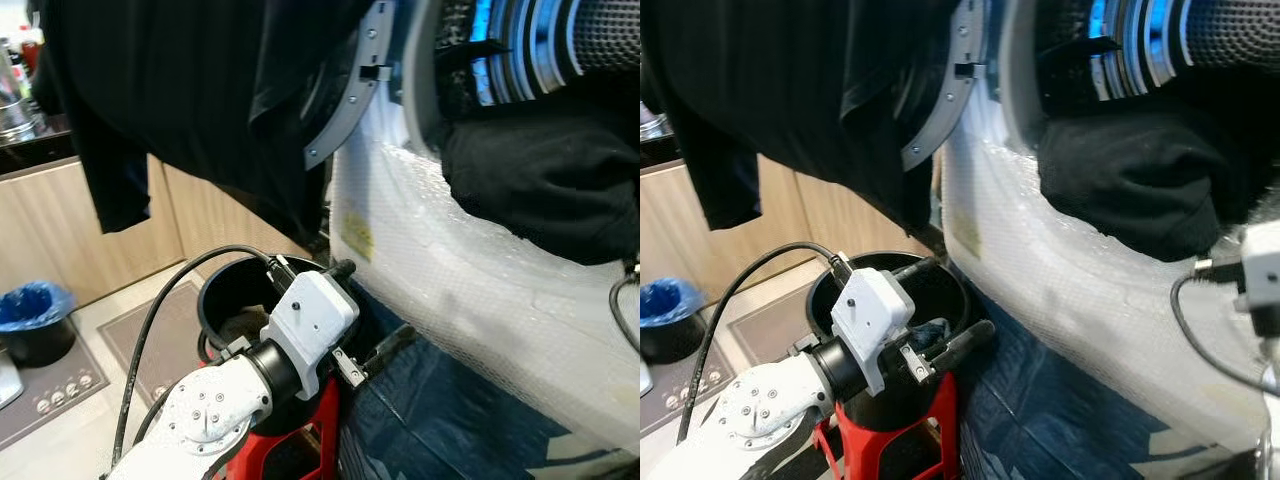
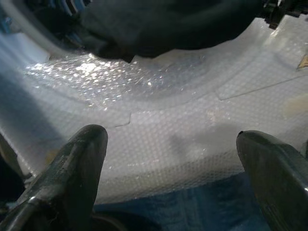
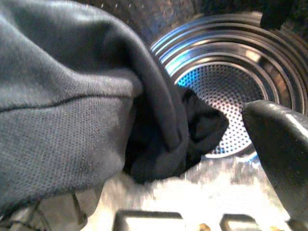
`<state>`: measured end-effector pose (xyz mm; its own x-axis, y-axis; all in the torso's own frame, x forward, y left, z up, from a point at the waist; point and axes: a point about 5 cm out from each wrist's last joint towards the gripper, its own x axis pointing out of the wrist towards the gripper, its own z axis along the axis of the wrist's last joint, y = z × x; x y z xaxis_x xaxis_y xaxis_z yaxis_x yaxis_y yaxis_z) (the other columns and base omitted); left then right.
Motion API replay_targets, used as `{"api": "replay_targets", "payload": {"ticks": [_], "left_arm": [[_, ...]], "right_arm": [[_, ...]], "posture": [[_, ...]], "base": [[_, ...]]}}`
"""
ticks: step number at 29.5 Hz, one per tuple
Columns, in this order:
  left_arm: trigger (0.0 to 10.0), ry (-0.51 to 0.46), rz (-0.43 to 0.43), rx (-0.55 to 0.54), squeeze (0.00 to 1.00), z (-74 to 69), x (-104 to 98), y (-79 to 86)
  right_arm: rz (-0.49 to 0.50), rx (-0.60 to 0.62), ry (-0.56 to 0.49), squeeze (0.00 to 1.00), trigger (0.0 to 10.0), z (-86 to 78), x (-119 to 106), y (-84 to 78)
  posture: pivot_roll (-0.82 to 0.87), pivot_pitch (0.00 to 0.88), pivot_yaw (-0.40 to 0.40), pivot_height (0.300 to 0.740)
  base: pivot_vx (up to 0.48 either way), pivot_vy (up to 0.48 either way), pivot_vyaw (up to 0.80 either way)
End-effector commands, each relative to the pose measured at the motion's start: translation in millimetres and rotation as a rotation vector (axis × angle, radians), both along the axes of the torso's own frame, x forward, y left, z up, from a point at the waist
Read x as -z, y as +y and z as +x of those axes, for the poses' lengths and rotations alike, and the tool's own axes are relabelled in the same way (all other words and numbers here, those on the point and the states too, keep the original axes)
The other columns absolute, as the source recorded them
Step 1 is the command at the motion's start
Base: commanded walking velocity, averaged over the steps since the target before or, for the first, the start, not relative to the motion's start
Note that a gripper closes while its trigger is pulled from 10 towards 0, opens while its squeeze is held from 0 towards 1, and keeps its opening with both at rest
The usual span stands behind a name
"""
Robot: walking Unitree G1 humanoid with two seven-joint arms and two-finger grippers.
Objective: Clothes washing
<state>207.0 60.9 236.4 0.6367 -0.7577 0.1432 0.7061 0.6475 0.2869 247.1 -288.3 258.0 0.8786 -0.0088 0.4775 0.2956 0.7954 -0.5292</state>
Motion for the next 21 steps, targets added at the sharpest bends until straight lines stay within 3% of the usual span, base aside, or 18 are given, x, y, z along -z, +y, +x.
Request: {"api": "replay_targets", "payload": {"ticks": [1, 7, 12, 21], "left_arm": [[10.0, 0.001, 0.001, 0.019, 0.00, 0.8, -0.4, -1.6], [10.0, -0.001, 0.005, 0.019, 0.00, 2.3, -0.1, -0.6], [10.0, -0.009, 0.010, 0.024, 0.00, 3.9, -1.0, -0.1], [10.0, -0.017, 0.017, 0.029, 0.00, 5.8, -2.1, 0.8]], "right_arm": [[0.008, -0.034, -0.003, 0.00, 10.0, 0.8, 0.9, 4.5], [-0.054, -0.210, 0.002, 0.00, 10.0, -4.7, 17.4, 20.7], [-0.111, -0.241, -0.031, 0.00, 10.0, -9.6, 20.7, 21.3], [-0.134, -0.147, -0.022, 0.00, 10.0, -24.5, 47.9, -6.2]], "posture": [[-0.05, 0.016, -0.054, 0.740], [-0.05, 0.014, -0.046, 0.740], [-0.06, 0.009, -0.036, 0.740], [-0.06, 0.010, -0.021, 0.740]], "base": [[0.000, 0.000, 0.00], [0.000, 0.000, 0.00], [0.000, 0.000, 0.00], [0.000, 0.000, 0.00]]}}
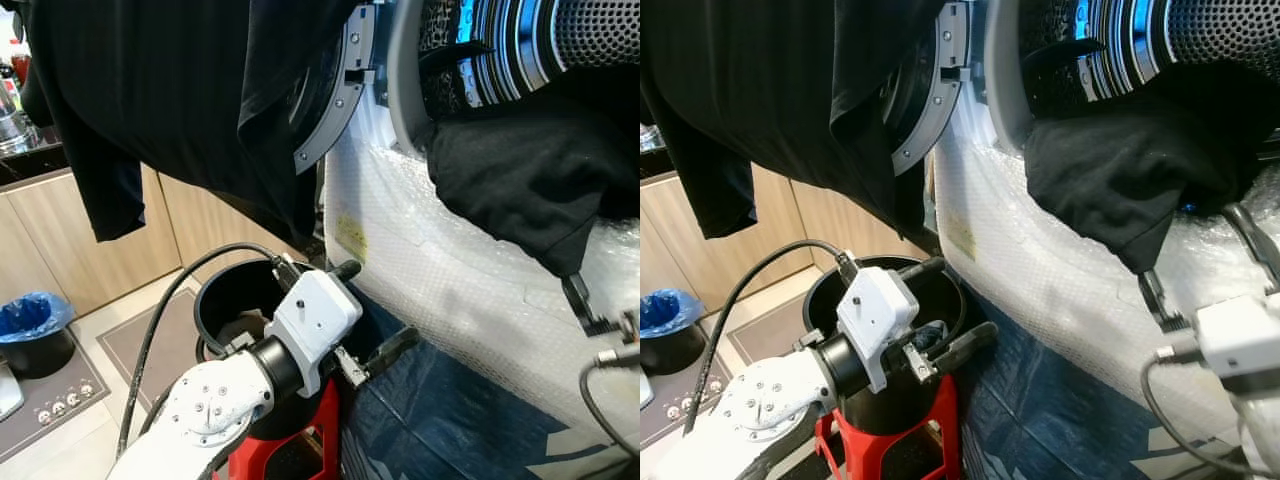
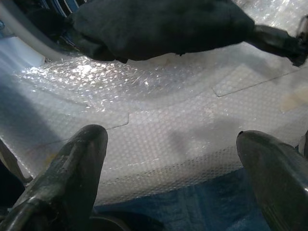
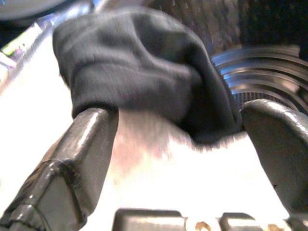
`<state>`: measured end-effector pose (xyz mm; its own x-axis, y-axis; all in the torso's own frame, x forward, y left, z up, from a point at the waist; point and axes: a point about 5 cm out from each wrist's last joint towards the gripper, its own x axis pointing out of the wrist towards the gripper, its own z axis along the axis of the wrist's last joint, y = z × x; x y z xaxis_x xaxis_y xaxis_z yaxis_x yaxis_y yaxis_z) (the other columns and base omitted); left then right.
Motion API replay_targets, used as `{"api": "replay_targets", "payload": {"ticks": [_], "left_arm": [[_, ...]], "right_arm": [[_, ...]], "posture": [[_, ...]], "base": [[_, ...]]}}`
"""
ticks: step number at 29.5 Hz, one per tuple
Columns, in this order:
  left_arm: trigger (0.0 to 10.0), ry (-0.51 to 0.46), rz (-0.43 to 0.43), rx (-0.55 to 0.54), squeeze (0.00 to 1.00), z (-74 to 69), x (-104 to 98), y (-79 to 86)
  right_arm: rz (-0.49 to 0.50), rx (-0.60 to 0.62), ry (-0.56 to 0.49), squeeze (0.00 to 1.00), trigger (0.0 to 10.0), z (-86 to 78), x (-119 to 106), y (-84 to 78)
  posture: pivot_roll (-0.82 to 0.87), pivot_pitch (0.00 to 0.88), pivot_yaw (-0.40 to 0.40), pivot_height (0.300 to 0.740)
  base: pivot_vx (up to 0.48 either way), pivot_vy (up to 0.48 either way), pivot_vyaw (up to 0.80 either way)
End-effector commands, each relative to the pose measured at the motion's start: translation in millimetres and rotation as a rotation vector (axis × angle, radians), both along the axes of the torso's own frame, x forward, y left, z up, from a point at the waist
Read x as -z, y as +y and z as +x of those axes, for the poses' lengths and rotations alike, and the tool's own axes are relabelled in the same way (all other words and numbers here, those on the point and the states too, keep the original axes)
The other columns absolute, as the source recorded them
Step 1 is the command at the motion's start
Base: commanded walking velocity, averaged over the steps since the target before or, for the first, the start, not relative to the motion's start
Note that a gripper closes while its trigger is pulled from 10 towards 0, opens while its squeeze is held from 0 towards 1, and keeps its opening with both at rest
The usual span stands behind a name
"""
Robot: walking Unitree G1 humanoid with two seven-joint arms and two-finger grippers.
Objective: Clothes washing
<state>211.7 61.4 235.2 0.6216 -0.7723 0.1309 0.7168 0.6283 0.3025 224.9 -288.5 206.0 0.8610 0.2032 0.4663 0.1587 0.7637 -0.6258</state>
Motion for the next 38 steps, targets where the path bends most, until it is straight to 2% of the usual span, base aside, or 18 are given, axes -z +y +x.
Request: {"api": "replay_targets", "payload": {"ticks": [1, 10, 11, 13, 16, 17, 19, 22, 23, 26, 28, 29, 30, 32, 38], "left_arm": [[10.0, -0.013, -0.002, 0.011, 0.00, 1.3, -3.3, 0.6], [10.0, -0.018, 0.003, 0.016, 0.00, 3.4, -3.9, 1.8], [10.0, -0.020, 0.004, 0.017, 0.00, 3.8, -4.2, 1.6], [10.0, -0.021, 0.004, 0.018, 0.00, 4.3, -4.2, 1.5], [10.0, -0.026, 0.008, 0.019, 0.00, 5.7, -4.2, 1.8], [10.0, -0.026, 0.008, 0.021, 0.00, 6.3, -4.2, 1.8], [10.0, -0.026, 0.009, 0.025, 0.00, 6.8, -4.0, 2.0], [10.0, -0.033, 0.015, 0.029, 0.00, 8.1, -4.5, 2.0], [10.0, -0.035, 0.014, 0.032, 0.00, 8.9, -4.8, 1.6], [10.0, -0.037, 0.014, 0.036, 0.00, 9.7, -5.1, 0.6], [10.0, -0.037, 0.015, 0.038, 0.00, 10.3, -5.0, 1.5], [10.0, -0.038, 0.017, 0.040, 0.00, 10.6, -5.0, 2.2], [10.0, -0.041, 0.020, 0.041, 0.00, 10.9, -5.3, 2.7], [10.0, -0.043, 0.025, 0.041, 0.00, 11.5, -5.4, 3.4], [10.0, -0.041, 0.027, 0.043, 0.00, 12.8, -4.6, 3.3]], "right_arm": [[0.004, 0.038, -0.020, 0.00, 10.0, -2.6, -3.2, -7.4], [-0.026, 0.082, 0.015, 0.00, 10.0, -13.4, 10.6, -28.4], [-0.003, 0.096, 0.043, 0.00, 10.0, -18.1, 14.2, -38.0], [0.018, 0.097, 0.066, 0.00, 10.0, -21.1, 17.3, -43.1], [0.110, 0.072, 0.112, 0.00, 10.0, -24.9, 21.8, -46.5], [0.148, -0.018, 0.179, 0.00, 10.0, -29.4, 27.1, -38.9], [0.176, -0.093, 0.220, 0.00, 10.0, -32.4, 30.0, -28.5], [0.246, -0.210, 0.216, 0.00, 9.9, -32.2, 24.5, -10.1], [0.316, -0.298, 0.205, 0.00, 9.1, -31.8, 18.0, 2.9], [0.419, -0.453, 0.200, 0.00, 8.7, -33.8, 8.7, 23.6], [0.430, -0.488, 0.218, 0.00, 8.8, -34.2, 7.6, 29.6], [0.439, -0.559, 0.252, 0.00, 8.5, -36.4, 6.8, 37.5], [0.426, -0.579, 0.272, 0.00, 9.6, -37.8, 6.9, 44.0], [0.406, -0.617, 0.297, 0.00, 9.9, -39.8, 6.8, 54.2], [0.416, -0.710, 0.343, 0.00, 10.0, -39.5, 3.9, 67.5]], "posture": [[-0.06, 0.009, -0.016, 0.740], [-0.06, 0.004, -0.004, 0.740], [-0.06, 0.004, -0.004, 0.740], [-0.07, 0.000, 0.002, 0.740], [-0.07, 0.000, 0.004, 0.740], [-0.07, 0.000, 0.008, 0.740], [-0.07, 0.000, 0.014, 0.740], [-0.08, 0.000, 0.021, 0.740], [-0.08, 0.000, 0.025, 0.740], [-0.08, 0.000, 0.034, 0.740], [-0.08, 0.000, 0.036, 0.740], [-0.08, 0.000, 0.040, 0.740], [-0.07, 0.000, 0.042, 0.740], [-0.08, 0.000, 0.045, 0.740], [-0.07, 0.000, 0.048, 0.740]], "base": [[0.000, 0.000, 0.00], [0.000, 0.000, 0.00], [0.000, 0.000, 0.00], [0.000, 0.000, 0.00], [0.000, 0.000, 0.00], [0.000, 0.000, 0.00], [0.000, 0.000, 0.00], [0.000, 0.000, 0.00], [0.000, 0.000, 0.00], [0.000, 0.000, 0.00], [0.000, 0.000, 0.00], [0.000, 0.000, 0.00], [0.000, 0.000, 0.00], [0.000, 0.000, 0.00], [0.000, 0.000, 0.00]]}}
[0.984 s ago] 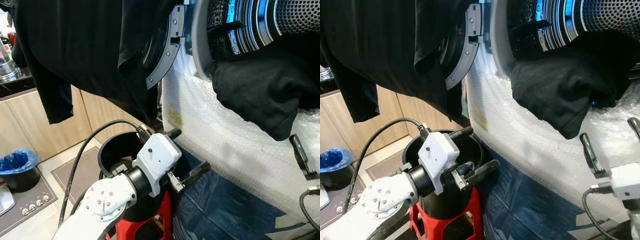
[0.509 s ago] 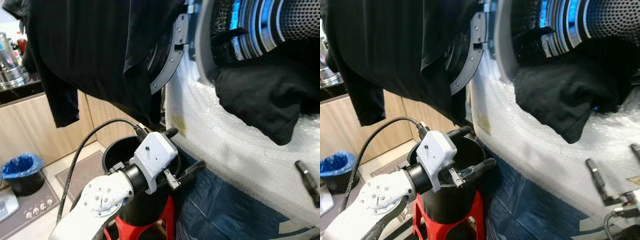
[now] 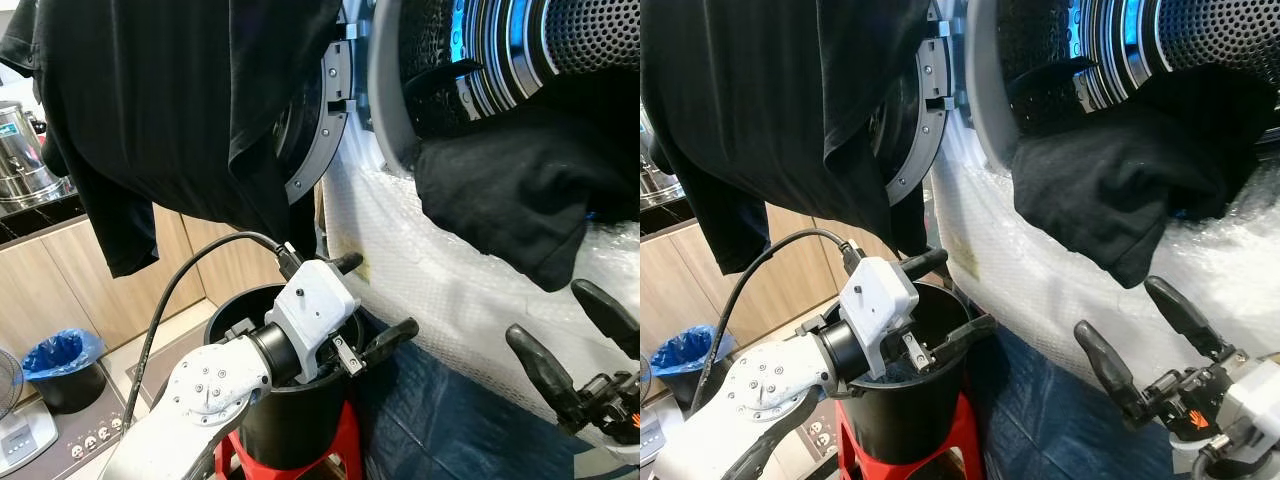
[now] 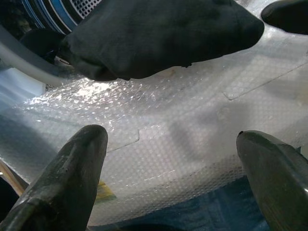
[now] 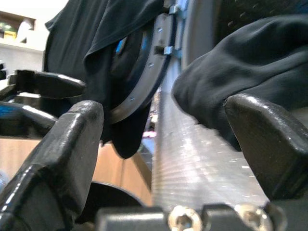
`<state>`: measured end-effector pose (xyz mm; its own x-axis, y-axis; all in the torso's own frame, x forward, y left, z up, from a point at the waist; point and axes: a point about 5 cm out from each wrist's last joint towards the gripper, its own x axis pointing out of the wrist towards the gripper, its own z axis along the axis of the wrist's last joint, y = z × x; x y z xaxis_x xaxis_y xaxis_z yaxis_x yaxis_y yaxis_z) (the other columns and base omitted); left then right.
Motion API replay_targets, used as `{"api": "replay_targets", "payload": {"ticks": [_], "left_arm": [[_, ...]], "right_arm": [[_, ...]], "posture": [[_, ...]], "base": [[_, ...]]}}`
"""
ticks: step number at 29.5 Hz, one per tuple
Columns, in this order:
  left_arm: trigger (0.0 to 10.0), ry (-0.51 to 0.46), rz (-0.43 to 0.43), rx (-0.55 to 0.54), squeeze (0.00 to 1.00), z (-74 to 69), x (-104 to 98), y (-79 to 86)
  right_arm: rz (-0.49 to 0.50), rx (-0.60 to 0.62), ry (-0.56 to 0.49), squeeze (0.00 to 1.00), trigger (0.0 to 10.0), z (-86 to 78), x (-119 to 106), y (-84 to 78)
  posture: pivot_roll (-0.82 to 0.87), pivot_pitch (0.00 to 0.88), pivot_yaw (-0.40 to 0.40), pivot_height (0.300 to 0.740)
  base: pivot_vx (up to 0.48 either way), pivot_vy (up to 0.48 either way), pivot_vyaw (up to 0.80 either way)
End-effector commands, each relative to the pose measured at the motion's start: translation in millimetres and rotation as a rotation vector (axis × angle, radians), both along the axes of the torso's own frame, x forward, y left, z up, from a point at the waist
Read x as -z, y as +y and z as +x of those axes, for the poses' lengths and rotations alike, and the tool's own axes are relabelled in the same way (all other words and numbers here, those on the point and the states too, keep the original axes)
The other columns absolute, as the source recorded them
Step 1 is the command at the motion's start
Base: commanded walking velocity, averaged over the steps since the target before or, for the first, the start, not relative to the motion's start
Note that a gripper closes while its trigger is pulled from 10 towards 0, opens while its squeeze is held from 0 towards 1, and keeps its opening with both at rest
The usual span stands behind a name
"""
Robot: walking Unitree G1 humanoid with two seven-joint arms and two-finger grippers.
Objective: Clothes washing
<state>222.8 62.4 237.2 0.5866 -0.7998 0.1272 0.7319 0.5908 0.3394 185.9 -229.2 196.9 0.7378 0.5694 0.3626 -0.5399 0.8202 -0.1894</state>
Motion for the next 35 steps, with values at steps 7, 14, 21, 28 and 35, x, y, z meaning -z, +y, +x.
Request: {"api": "replay_targets", "payload": {"ticks": [7, 14, 21, 28, 35], "left_arm": [[10.0, -0.014, 0.016, -0.007, 0.00, 3.0, 0.1, 2.9], [10.0, -0.023, 0.028, -0.021, 0.00, 4.5, 2.3, 3.8], [10.0, -0.023, 0.045, -0.049, 0.00, 6.1, 5.5, 5.1], [10.0, -0.019, 0.042, -0.075, 0.00, 5.8, 7.5, 4.3], [10.0, -0.005, 0.030, -0.091, 0.00, 2.3, 10.8, 2.4]], "right_arm": [[-0.063, -0.184, 0.064, 0.00, 10.0, -7.4, 0.5, 21.6], [-0.180, -0.307, 0.152, 0.00, 10.0, -3.6, -4.8, 46.0], [-0.358, -0.280, 0.292, 0.00, 10.0, 18.0, -15.6, 47.9], [-0.393, -0.154, 0.385, 0.00, 10.0, 56.7, -43.0, 39.4], [-0.463, -0.136, 0.490, 0.00, 10.0, 71.6, -57.9, 27.6]], "posture": [[-0.07, 0.000, 0.047, 0.740], [-0.06, 0.000, 0.036, 0.740], [-0.04, 0.000, -0.004, 0.740], [-0.03, 0.000, -0.044, 0.740], [-0.02, 0.000, -0.069, 0.740]], "base": [[0.000, 0.000, 0.00], [0.000, 0.000, 0.00], [0.000, 0.000, 0.00], [0.000, 0.000, 0.00], [0.000, 0.000, 0.00]]}}
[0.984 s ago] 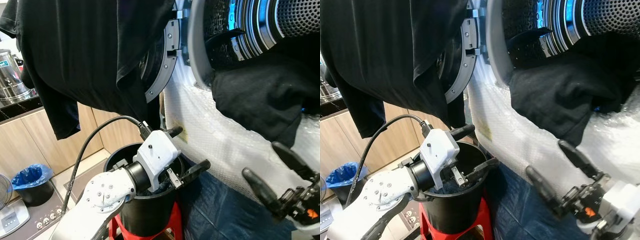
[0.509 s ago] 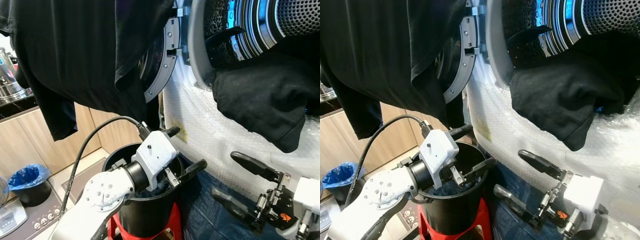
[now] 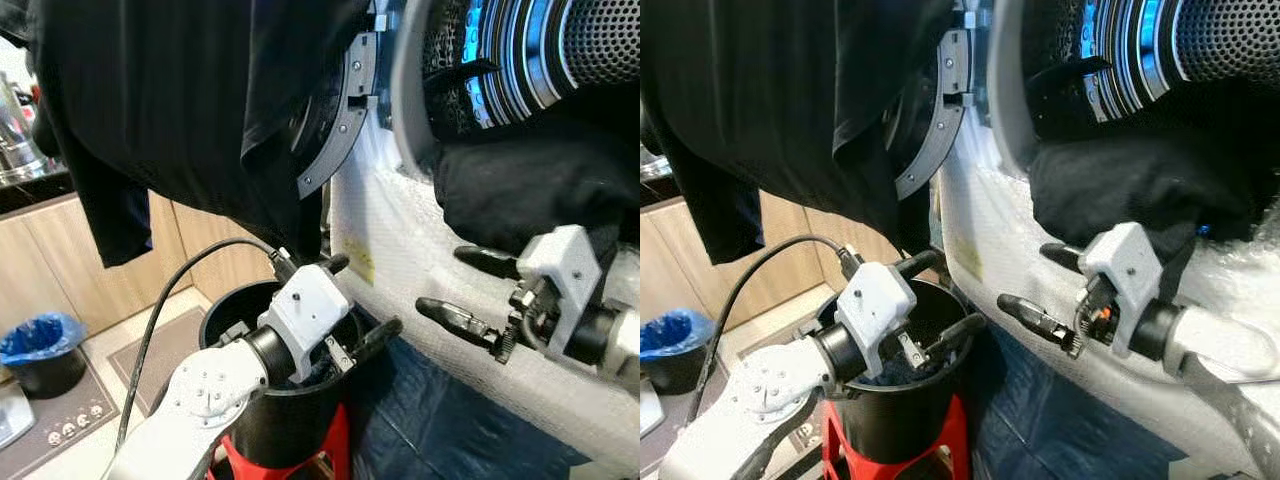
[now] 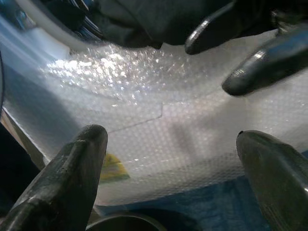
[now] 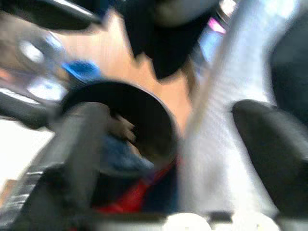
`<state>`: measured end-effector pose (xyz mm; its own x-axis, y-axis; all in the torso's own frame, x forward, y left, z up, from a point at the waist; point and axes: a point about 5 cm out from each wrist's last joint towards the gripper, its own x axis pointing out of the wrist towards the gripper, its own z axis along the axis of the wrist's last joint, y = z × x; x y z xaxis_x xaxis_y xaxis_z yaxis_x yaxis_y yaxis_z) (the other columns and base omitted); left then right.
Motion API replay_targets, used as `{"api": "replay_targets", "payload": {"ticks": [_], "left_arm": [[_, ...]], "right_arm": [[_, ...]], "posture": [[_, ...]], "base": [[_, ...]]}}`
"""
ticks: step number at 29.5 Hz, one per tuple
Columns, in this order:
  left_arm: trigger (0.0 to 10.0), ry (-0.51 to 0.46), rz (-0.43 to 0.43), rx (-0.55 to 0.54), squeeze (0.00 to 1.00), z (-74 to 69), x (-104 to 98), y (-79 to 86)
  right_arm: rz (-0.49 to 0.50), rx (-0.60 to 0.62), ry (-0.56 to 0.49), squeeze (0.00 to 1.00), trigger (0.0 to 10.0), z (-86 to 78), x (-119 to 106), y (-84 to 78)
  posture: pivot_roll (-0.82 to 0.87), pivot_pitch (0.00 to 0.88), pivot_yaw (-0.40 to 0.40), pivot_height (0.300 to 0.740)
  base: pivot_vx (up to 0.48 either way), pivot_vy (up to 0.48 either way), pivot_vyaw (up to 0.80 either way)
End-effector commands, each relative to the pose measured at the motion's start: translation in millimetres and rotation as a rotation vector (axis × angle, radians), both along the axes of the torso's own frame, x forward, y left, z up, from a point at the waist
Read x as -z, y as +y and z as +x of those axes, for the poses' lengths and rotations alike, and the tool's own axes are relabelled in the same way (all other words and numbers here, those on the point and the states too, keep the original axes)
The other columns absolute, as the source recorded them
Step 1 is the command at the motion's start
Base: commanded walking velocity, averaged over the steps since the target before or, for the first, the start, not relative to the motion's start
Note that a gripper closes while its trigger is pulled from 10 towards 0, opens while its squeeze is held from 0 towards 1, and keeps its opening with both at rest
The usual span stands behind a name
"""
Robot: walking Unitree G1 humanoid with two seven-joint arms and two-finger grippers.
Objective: Clothes washing
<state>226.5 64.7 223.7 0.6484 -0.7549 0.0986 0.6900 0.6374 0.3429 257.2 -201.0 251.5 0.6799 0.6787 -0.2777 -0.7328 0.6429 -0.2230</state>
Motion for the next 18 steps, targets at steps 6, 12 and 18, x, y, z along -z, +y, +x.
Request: {"api": "replay_targets", "payload": {"ticks": [6, 12, 18], "left_arm": [[10.0, -0.007, -0.007, -0.034, 0.00, -5.5, 1.0, -2.1], [10.0, -0.002, -0.019, -0.039, 0.00, -7.2, 1.9, -4.6], [10.0, 0.000, -0.023, -0.043, 0.00, -7.7, 2.9, -5.8]], "right_arm": [[-0.063, 0.056, 0.071, 0.00, 10.0, 22.4, -35.5, -17.6], [-0.011, 0.103, 0.039, 0.00, 10.0, 35.1, -65.4, -27.4], [0.002, 0.215, 0.021, 0.00, 10.0, 54.6, -84.1, -32.0]], "posture": [[-0.02, 0.000, -0.092, 0.740], [-0.02, 0.000, -0.102, 0.740], [-0.03, 0.000, -0.105, 0.740]], "base": [[0.000, 0.000, 0.00], [0.000, 0.000, 0.00], [0.000, 0.000, 0.00]]}}
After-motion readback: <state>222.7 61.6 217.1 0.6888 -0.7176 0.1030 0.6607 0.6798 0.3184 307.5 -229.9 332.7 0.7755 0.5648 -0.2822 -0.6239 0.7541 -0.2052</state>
